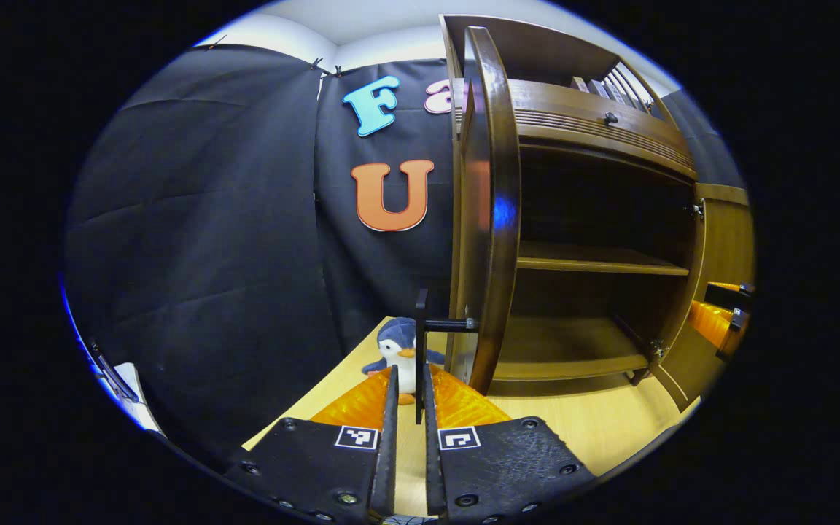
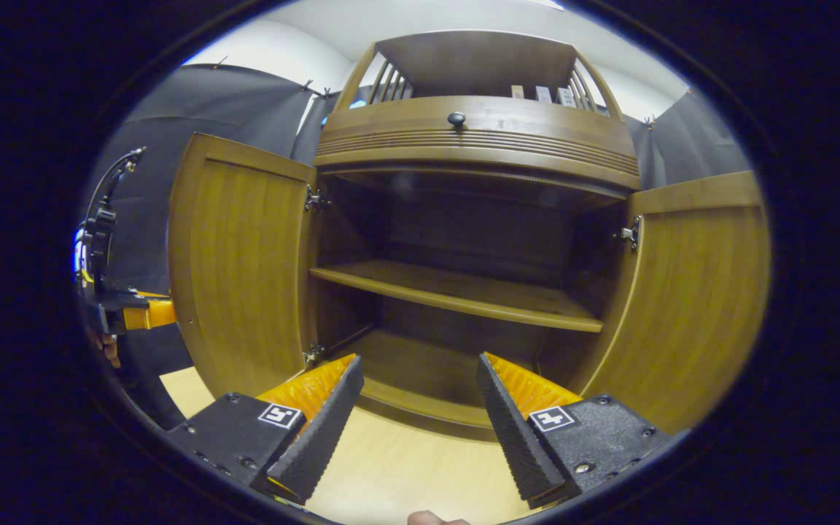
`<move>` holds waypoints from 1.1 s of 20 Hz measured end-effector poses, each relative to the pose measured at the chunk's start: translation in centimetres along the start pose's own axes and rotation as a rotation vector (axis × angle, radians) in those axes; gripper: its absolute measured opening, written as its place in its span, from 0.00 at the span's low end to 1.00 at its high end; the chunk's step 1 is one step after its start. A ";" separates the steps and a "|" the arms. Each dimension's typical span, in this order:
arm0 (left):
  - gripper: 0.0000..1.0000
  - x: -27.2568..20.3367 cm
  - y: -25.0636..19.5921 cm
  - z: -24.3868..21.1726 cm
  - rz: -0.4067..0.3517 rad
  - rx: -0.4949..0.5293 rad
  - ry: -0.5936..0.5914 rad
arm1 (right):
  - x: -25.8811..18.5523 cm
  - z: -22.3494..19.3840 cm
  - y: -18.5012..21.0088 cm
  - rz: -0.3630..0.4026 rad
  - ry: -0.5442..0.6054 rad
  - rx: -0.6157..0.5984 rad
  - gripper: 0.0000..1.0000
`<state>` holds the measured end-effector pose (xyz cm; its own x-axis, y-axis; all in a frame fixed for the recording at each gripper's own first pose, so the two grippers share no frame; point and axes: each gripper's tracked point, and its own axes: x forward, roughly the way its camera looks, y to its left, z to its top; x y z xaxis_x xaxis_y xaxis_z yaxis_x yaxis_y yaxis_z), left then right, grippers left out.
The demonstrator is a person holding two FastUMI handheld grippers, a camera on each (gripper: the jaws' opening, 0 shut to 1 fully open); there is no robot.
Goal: Open the right door of the double-door shoe cabinet with the right hand, and open the left door with the left hand.
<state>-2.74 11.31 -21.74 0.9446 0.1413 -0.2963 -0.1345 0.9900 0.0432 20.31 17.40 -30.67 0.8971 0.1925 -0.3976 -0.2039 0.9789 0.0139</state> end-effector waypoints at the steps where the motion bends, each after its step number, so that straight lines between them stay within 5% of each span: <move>1: 0.16 -0.1 0.7 -0.2 0.018 0.013 0.002 | 0.0 0.1 -0.3 -0.007 0.001 0.005 0.99; 7: 0.16 -0.7 4.5 -0.3 0.118 -0.023 0.004 | 0.4 0.0 -1.1 -0.020 0.010 0.013 0.99; 13: 0.16 -2.2 3.6 1.9 0.135 0.032 -0.056 | -0.3 2.7 -2.2 -0.051 -0.035 0.015 0.99; 14: 0.29 -2.5 3.0 2.6 0.134 0.051 -0.081 | -0.6 3.2 -2.5 -0.058 -0.043 0.021 0.99; 15: 0.29 -2.7 2.8 3.2 0.143 0.072 -0.108 | -0.8 3.7 -2.7 -0.062 -0.051 0.027 0.99; 16: 0.13 -2.7 2.3 3.6 0.132 0.088 -0.121 | -0.8 4.1 -3.1 -0.067 -0.063 0.032 1.00; 18: 0.12 -2.8 0.6 4.6 0.101 0.105 -0.148 | -1.1 4.6 -3.9 -0.084 -0.075 0.038 0.99; 19: 0.20 -2.8 -0.3 5.2 0.080 0.106 -0.163 | -1.2 4.8 -4.2 -0.092 -0.080 0.040 0.99; 21: 0.17 -3.1 -1.9 6.3 0.036 0.096 -0.192 | -1.8 5.4 -4.7 -0.108 -0.092 0.045 0.99; 22: 0.36 -3.3 -2.9 7.0 0.010 0.087 -0.207 | -2.2 5.8 -4.9 -0.115 -0.101 0.047 0.99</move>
<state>-3.37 7.92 -14.19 0.9859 0.1386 -0.0942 -0.1259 0.9836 0.1295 21.63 12.55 -24.54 0.9488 0.0825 -0.3049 -0.0810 0.9966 0.0176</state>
